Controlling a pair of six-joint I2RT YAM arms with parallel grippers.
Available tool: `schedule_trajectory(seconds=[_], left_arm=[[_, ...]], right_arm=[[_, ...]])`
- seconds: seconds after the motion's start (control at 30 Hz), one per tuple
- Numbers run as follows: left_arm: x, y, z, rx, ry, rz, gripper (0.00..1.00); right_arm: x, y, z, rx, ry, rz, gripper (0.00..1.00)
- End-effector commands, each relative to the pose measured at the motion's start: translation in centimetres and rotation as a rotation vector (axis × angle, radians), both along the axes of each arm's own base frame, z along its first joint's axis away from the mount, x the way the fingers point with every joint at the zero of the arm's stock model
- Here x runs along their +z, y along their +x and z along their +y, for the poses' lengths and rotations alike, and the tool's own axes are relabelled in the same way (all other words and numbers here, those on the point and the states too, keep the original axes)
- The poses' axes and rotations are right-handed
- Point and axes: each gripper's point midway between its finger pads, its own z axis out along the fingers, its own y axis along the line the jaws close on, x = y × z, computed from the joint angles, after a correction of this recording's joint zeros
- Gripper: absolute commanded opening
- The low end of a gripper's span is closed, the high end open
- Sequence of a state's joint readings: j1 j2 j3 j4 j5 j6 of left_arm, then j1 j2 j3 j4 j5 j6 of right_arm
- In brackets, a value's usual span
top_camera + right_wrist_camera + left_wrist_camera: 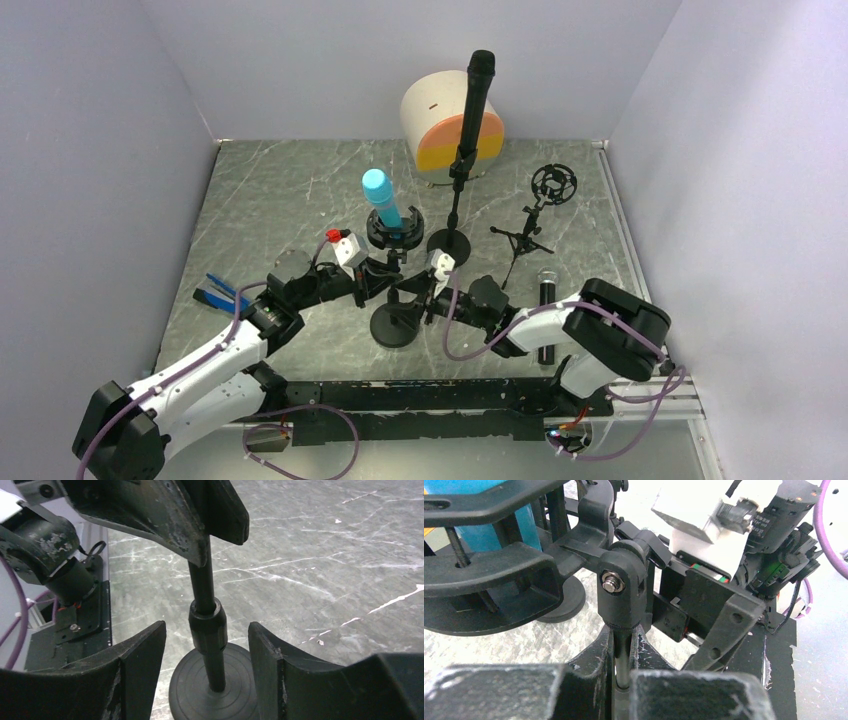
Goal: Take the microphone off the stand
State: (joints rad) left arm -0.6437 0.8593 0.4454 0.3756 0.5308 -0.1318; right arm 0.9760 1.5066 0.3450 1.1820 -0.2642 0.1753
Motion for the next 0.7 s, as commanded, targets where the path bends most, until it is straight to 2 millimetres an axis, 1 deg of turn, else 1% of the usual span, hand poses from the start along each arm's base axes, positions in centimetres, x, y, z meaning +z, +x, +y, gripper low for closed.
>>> schedule_trajectory(seconds=[0.0,0.1,0.17,0.33,0.4,0.47,0.5,0.57,0.6,0.67], left_arm=[[1.7,-0.2,-0.2,-0.025,-0.019,-0.026,0.03],[1.8,-0.3,-0.2,-0.027,-0.018,-0.028,0.03],[1.8,-0.4,-0.1,-0.027,-0.019,-0.027,0.03],[1.7,-0.3,-0.2,-0.025,-0.024,-0.026,0.03],[1.8,-0.2,-0.2,-0.02,-0.03,-0.028,0.02],[2.0,-0.1,-0.2,-0.013,-0.037,-0.029,0.03],[1.9,0.0,-0.1,-0.007,-0.04,-0.026,0.03],[2.0,0.1,0.0,0.005,-0.048,-0.03,0.02],[2.0,0.3,0.1,0.016,-0.049,-0.03,0.03],[2.0,0.4,0.2,0.028,-0.049,-0.031,0.03]], right_arm=[[2.9,1.6,1.2,-0.028,0.07,-0.08,0.6],[3.2,1.9,1.1,-0.044,0.094,-0.093,0.53],[3.2,2.0,1.2,-0.046,0.091,-0.092,0.46],[1.6,1.9,1.9,-0.034,0.005,-0.049,0.22],[1.4,2.0,1.8,-0.073,-0.008,-0.056,0.16],[1.3,2.0,1.7,-0.15,-0.016,-0.084,0.07],[1.2,2.4,1.5,-0.218,-0.032,-0.105,0.03],[1.3,2.6,1.4,-0.352,-0.06,-0.151,0.0],[1.4,3.1,0.8,-0.448,-0.076,-0.175,0.0],[1.6,2.6,0.9,-0.537,-0.087,-0.215,0.0]])
